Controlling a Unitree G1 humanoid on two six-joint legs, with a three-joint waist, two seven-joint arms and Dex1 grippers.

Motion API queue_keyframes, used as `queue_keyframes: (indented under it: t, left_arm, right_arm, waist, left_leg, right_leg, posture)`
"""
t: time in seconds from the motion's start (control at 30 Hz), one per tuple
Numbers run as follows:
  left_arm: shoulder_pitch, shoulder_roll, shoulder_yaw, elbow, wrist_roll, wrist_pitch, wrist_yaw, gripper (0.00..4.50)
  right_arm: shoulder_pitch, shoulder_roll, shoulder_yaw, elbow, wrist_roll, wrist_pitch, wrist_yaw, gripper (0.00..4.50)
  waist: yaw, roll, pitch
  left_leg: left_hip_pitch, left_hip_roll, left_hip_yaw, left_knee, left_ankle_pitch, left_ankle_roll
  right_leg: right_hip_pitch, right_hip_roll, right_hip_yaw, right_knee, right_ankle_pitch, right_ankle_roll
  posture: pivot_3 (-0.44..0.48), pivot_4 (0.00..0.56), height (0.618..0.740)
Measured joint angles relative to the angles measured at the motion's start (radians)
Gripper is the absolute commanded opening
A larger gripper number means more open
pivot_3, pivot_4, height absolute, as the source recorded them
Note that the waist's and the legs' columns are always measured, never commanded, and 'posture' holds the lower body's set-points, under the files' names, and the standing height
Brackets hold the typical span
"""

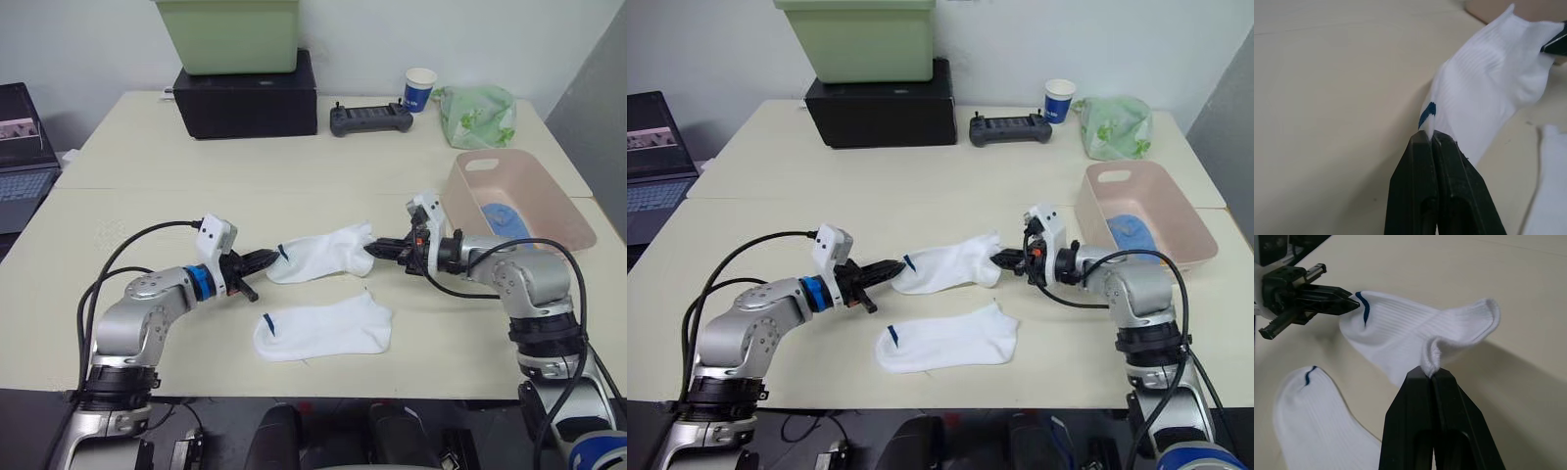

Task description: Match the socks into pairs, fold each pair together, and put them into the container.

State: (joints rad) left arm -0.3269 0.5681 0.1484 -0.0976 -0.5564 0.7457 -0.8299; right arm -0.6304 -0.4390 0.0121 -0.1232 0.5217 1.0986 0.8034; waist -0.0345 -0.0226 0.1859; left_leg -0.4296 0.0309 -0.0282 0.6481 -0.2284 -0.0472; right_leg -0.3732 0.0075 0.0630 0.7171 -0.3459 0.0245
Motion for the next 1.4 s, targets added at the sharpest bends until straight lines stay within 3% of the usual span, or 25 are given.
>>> queue_keyframes:
  t: [0.3,0.47,0.57,0.73,0.87,1.1,1.4]
  left_arm:
    - [0.082,0.073,0.170,-0.191,-0.316,0.331,0.044,0.00]
    - [0.225,0.141,0.305,-0.294,-0.552,0.487,0.061,0.00]
    - [0.294,0.154,0.327,-0.347,-0.654,0.531,0.092,0.00]
    - [0.362,0.154,0.306,-0.373,-0.669,0.523,0.124,0.00]
    - [0.389,0.155,0.249,-0.367,-0.597,0.459,0.122,0.00]
    - [0.381,0.156,0.161,-0.320,-0.502,0.380,0.113,0.00]
    - [0.347,0.184,0.154,-0.263,-0.495,0.378,0.080,0.00]
  right_arm:
    - [-0.014,0.010,-0.180,-0.149,0.272,0.300,-0.050,0.03]
    - [0.111,-0.066,-0.262,-0.264,0.427,0.399,-0.036,0.03]
    - [0.171,-0.091,-0.268,-0.305,0.498,0.417,-0.032,0.03]
    - [0.247,-0.149,-0.230,-0.338,0.517,0.370,-0.021,0.03]
    - [0.288,-0.192,-0.153,-0.316,0.455,0.269,-0.012,0.03]
    - [0.299,-0.217,-0.058,-0.256,0.393,0.155,0.023,0.03]
    - [0.298,-0.234,-0.025,-0.204,0.358,0.104,0.033,0.03]
  waist:
    - [0.000,0.000,0.000]
    - [0.000,0.000,0.000]
    - [0.000,0.000,0.000]
    - [0.001,0.000,0.000]
    - [0.001,0.000,0.000]
    - [0.002,0.000,0.000]
    - [0.001,0.000,0.000]
  left_leg:
    - [0.000,0.000,0.000,-0.001,0.000,0.000]
    - [0.000,0.000,-0.001,-0.001,0.000,0.000]
    - [0.001,0.000,0.000,-0.001,0.000,0.000]
    - [0.002,0.000,0.001,-0.002,0.000,0.000]
    - [0.002,0.000,0.002,-0.002,0.000,0.000]
    - [0.002,-0.001,0.002,-0.002,0.000,0.000]
    - [0.002,0.000,0.002,-0.002,0.000,0.000]
  right_leg:
    - [0.000,0.000,0.000,-0.001,0.000,0.000]
    - [0.001,0.000,0.000,-0.003,0.000,0.000]
    - [0.001,0.000,0.001,-0.002,0.000,0.000]
    - [0.002,0.000,0.001,-0.002,0.000,0.000]
    - [0.001,0.000,0.002,-0.003,0.000,0.000]
    - [0.001,0.000,0.002,-0.003,0.000,0.000]
    - [0.001,0.000,0.002,-0.003,0.000,0.000]
  posture:
    - [0.000,0.150,0.740]
    - [0.000,0.150,0.740]
    - [0.000,0.150,0.740]
    - [0.000,0.150,0.740]
    - [0.000,0.150,0.740]
    - [0.000,0.150,0.740]
    - [0.000,0.150,0.740]
